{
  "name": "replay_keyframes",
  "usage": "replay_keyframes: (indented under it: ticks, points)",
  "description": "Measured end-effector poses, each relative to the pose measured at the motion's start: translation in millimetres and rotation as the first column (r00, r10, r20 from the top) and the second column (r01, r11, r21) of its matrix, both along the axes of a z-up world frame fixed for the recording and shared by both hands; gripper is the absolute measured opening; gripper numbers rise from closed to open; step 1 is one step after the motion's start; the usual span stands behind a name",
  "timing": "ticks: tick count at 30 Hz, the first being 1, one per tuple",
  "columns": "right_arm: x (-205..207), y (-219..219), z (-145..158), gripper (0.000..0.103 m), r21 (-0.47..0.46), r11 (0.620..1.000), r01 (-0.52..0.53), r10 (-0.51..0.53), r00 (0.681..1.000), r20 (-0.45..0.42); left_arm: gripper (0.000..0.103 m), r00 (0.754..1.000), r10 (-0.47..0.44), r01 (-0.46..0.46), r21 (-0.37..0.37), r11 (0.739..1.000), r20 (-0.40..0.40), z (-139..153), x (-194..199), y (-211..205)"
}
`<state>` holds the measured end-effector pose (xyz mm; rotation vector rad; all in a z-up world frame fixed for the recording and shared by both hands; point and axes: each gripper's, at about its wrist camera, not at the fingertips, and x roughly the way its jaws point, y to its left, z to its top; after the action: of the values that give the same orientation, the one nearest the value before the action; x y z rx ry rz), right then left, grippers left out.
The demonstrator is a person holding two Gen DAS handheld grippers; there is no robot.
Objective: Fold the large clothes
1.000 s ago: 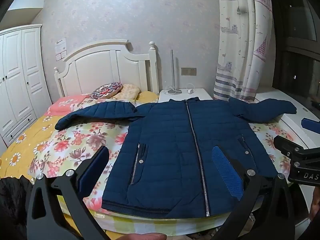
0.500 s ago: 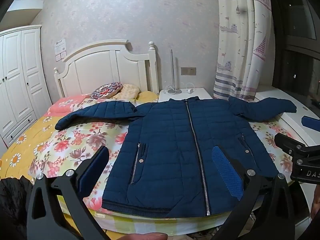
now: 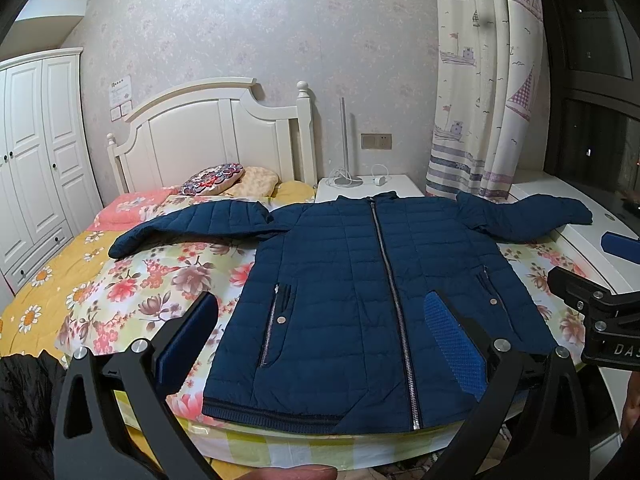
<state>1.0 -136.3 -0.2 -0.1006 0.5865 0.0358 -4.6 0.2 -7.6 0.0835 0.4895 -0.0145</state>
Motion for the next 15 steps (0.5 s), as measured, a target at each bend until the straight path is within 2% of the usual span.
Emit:
replay_keyframes:
  ticks: [15]
  points:
    - [-0.4,0.9,0.3,0.101,0.000,1.000,0.001,-0.001,1.000,-0.001,0.099,1.000,-0.001,0.001,0.000,1.000,-0.005,-4.3,0.2,-0.8]
